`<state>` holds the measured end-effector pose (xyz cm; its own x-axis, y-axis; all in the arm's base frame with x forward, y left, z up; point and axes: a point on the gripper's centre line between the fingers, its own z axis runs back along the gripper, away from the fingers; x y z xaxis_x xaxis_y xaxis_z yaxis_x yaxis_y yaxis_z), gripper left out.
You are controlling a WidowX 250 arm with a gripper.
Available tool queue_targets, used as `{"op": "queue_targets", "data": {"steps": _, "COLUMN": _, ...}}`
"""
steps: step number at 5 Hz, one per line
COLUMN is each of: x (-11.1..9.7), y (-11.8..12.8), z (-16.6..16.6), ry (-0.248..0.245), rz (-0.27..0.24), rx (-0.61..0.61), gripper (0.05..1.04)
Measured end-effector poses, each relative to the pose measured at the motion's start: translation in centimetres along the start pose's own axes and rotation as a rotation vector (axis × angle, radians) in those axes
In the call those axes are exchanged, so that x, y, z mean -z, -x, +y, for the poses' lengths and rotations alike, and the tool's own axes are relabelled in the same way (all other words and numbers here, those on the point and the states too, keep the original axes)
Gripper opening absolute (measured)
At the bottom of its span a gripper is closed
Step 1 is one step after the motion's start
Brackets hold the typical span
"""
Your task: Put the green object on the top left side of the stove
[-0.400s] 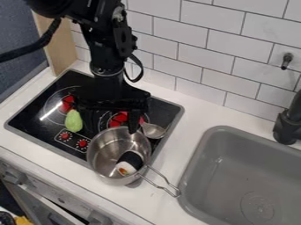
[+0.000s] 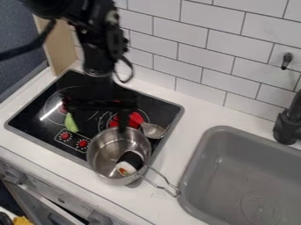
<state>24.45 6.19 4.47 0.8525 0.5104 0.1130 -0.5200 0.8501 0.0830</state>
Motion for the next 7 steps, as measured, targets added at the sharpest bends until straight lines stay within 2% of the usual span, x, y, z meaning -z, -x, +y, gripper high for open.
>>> {"op": "queue_targets", "data": {"steps": 1, "x": 0.3, "y": -1.6, "z": 1.5, "ry": -0.016, "rz": 0.002, "rx": -0.059, "gripper": 1.001}}
{"op": "queue_targets", "data": {"steps": 2, "x": 0.5, "y": -3.2, "z": 2.8, "ry": -0.035, "rz": -0.023, "rx": -0.097, "gripper": 1.001}}
{"op": "queue_targets", "data": {"steps": 3, "x": 2.2, "y": -4.5, "z": 3.2, "ry": -0.059, "rz": -0.026, "rx": -0.085, "gripper": 1.001}}
{"op": "queue_targets", "data": {"steps": 4, "x": 3.8, "y": -6.1, "z": 3.1, "ry": -0.056, "rz": -0.028, "rx": -0.048, "gripper": 1.001}}
{"op": "queue_targets", "data": {"steps": 5, "x": 5.5, "y": -6.5, "z": 3.3, "ry": -0.078, "rz": -0.014, "rx": -0.035, "gripper": 1.000}}
{"op": "queue_targets", "data": {"steps": 6, "x": 7.2, "y": -6.1, "z": 3.7, "ry": -0.100, "rz": 0.024, "rx": -0.018, "gripper": 1.001}}
{"op": "queue_targets", "data": {"steps": 7, "x": 7.9, "y": -6.1, "z": 4.4, "ry": -0.156, "rz": 0.033, "rx": -0.020, "gripper": 1.001}}
